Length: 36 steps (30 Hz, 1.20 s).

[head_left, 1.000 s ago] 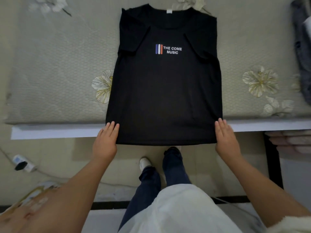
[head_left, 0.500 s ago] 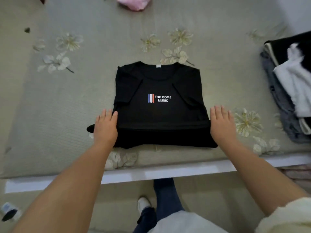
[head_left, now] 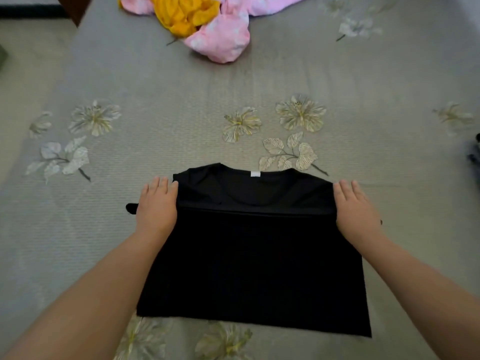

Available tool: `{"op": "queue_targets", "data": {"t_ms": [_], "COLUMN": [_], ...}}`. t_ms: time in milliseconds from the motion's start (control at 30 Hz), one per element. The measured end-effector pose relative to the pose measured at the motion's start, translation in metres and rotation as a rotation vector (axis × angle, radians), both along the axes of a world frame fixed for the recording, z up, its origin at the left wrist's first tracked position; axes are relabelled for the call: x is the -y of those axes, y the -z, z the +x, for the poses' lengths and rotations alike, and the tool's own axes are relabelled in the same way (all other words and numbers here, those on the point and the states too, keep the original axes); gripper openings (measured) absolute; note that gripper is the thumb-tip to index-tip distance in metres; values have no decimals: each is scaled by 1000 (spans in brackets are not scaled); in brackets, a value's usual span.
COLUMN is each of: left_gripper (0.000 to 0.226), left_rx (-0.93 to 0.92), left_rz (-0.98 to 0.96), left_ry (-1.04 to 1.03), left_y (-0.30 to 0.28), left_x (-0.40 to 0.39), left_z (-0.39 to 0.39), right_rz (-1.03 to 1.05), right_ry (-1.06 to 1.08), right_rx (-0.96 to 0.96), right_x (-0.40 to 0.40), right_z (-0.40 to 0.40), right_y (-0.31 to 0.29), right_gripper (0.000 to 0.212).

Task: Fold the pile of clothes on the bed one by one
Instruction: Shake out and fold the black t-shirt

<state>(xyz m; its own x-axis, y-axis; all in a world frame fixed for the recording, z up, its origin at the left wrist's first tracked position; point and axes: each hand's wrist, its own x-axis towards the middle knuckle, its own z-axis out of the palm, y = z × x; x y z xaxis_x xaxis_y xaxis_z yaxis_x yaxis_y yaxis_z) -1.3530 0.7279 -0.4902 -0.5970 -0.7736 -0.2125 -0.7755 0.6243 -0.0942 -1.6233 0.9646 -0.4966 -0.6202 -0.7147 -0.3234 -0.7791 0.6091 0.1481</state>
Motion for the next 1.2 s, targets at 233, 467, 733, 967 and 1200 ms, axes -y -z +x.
{"op": "queue_targets", "data": {"t_ms": [233,467,733,967,1200], "left_gripper": [48,73,40,74,56], "left_rx": [58,-54,-364,-117,-223], "left_rz": [25,78,55,221,324], "left_ry": [-7,-210,177,-18,-27], "left_y": [28,61,79,96,92], "left_x": [67,85,14,-25,-15], "left_z": [-62,-87,-54,4,7], "right_rz": [75,121,-395,-215,-132], "right_ry": [95,434,-162,-79,9], "right_rx": [16,-25,69,157,237], "right_x": [66,97,71,24,22], "right_z": [-51,-64,2,48,49], "right_y": [19,52,65,85,82], "right_gripper": [55,68,45,55,59]}}
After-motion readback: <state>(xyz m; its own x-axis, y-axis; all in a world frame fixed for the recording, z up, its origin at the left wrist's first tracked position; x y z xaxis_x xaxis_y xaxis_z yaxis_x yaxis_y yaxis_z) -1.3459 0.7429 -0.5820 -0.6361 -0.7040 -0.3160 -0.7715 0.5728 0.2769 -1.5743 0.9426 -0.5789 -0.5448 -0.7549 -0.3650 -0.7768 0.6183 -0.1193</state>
